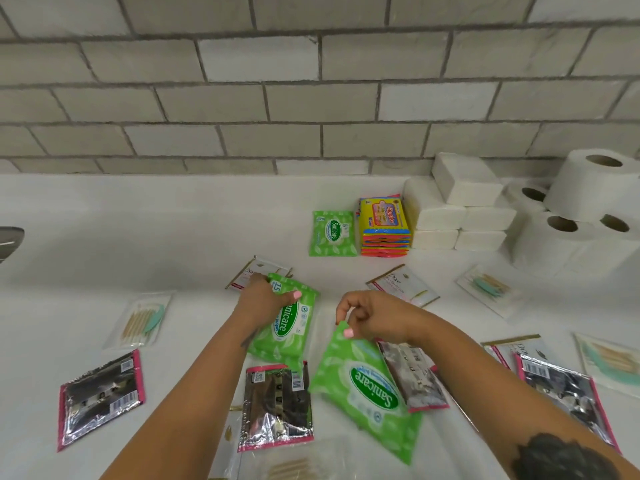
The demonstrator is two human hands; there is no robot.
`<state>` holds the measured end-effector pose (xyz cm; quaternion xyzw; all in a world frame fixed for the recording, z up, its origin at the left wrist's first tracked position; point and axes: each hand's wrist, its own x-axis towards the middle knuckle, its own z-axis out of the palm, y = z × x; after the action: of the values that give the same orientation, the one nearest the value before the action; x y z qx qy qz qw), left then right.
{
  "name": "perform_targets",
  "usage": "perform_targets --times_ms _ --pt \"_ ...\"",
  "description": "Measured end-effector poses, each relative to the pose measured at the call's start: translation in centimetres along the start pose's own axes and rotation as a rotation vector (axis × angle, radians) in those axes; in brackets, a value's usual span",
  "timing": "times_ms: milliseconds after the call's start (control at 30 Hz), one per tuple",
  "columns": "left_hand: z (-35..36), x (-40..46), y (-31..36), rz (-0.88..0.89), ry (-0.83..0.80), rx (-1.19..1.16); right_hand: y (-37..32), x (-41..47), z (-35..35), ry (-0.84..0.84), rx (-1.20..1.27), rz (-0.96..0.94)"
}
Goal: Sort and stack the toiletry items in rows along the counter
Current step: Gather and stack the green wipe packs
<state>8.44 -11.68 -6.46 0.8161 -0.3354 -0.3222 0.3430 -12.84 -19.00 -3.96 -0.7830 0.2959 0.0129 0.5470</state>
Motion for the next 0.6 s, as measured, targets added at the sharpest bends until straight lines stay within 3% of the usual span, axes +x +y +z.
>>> perform_targets --times_ms 233,400,533,600 --pt "0.7 -1.4 0.6 0.152 0.0 -0.031 1.6 1.3 -0.3 0.385 0.223 -0.011" --pt "0.2 -0.8 0.4 0.286 -0.103 0.072 1.3 3.1 -0.5 0.559 0.547 0.062" --pt "-0.1 -1.1 1.2 0.242 -0.175 -0.07 1.0 4.4 -0.5 0.688 0.782 0.142" --pt "-0.4 -1.3 1.4 0.128 -0.216 -0.221 0.8 5.0 -0.4 0.748 0.891 0.18"
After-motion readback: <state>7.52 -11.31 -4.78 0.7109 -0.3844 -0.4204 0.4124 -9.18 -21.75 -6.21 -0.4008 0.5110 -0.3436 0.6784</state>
